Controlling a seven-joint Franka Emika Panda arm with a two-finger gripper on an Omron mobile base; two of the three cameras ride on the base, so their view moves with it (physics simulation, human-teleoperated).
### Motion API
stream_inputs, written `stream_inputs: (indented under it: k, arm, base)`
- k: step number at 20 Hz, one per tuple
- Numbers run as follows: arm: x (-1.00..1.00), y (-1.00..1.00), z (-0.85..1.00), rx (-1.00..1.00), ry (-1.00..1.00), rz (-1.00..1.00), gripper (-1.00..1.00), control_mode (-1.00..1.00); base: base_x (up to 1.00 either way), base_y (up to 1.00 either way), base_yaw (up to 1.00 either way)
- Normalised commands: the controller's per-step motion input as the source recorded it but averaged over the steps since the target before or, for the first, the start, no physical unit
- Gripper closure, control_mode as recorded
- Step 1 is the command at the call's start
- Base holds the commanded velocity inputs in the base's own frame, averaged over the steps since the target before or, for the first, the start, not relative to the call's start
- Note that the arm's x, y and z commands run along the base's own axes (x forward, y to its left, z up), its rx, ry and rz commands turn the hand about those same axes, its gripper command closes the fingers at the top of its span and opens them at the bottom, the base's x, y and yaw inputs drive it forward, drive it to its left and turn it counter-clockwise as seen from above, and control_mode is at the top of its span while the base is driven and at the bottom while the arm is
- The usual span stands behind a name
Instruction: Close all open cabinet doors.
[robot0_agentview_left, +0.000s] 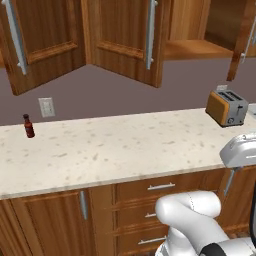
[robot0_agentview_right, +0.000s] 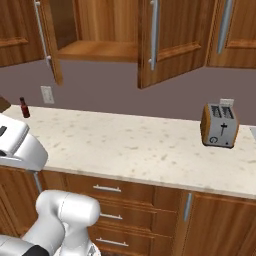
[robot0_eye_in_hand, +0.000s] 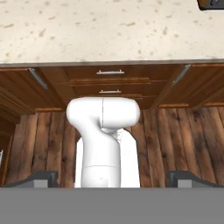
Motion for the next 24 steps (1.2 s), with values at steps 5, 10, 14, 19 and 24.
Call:
stream_inputs:
  k: [5,10,14,19,24]
  arm:
    - [0.00,0.00,0.00,0.00,0.00,0.00,-1.00,1.00]
    - [0.00,0.00,0.00,0.00,0.00,0.00,-1.00,1.00]
    - [0.00,0.00,0.00,0.00,0.00,0.00,-1.00,1.00]
    - [0.00,0.00,0.00,0.00,0.00,0.00,-1.00,1.00]
    - [0.00,0.00,0.00,0.00,0.00,0.00,-1.00,1.00]
  base:
    - [0.26,-0.10,0.00]
    - [0.25,-0.36,0.00]
    - [0.51,-0.27,0.00]
    - [0.59,-0.04,0.00]
    - [0.60,-0.14,0.00]
